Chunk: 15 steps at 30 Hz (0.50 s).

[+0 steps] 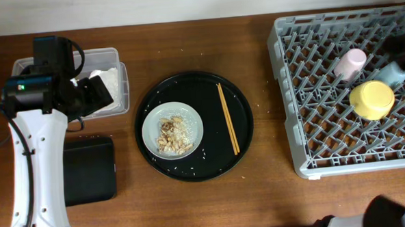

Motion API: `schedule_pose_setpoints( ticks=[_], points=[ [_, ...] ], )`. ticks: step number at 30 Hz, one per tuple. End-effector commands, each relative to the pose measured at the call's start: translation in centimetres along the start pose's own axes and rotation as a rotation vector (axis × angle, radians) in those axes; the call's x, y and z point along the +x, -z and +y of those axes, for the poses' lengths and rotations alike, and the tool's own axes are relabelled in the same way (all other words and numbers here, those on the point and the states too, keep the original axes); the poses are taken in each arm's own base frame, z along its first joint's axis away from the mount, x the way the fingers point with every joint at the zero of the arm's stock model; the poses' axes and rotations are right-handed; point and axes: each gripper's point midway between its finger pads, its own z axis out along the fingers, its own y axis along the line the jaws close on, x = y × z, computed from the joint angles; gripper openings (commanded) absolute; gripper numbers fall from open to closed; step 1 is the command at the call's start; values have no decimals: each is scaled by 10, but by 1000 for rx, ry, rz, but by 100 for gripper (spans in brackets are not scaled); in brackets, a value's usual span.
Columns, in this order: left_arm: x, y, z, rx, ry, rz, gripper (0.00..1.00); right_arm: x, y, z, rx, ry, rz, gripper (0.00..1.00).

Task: Sort waste into correct bins and load items into the dishwasher rack
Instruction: 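Reach the right gripper down and grasp the wooden chopsticks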

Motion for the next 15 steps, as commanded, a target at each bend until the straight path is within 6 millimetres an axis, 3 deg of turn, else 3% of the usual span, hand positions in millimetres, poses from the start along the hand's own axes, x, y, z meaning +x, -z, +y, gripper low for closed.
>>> schedule_pose_setpoints(
  ticks=[1, 3, 4, 6, 7, 8, 9, 12, 14, 15],
  points=[
    [0, 1, 2, -10, -15, -3, 99, 64, -58, 82, -120, 316, 275, 98],
    [0, 1, 2, -10, -15, -3, 99, 110, -103, 122, -184, 461, 470, 98],
    [0, 1, 2, -10, -15, -3, 99, 123, -126, 139, -226, 506, 520, 99],
    [0, 1, 2, -10, -15, -3, 99, 141, -164, 152, -238, 520, 594, 98],
    [0, 1, 2, -10, -15, -3, 99, 154, -194, 140, -141, 512, 657, 98],
    [0, 0, 2, -10, -15, -3, 99, 159, -231, 101, 137, 415, 693, 98],
    [0, 1, 2, -10, -15, -3, 99, 164, -255, 75, 309, 357, 708, 98],
    [0, 1, 2, -10, -15, -3, 99, 223, -330, 20, 468, 311, 932, 99],
    [0, 1, 2, -9, -15, -3, 99, 244, -349, 4, 496, 303, 997, 95],
    [0, 0, 2, -10, -15, -3, 99, 244, -352, 5, 493, 306, 989, 95]
  ],
)
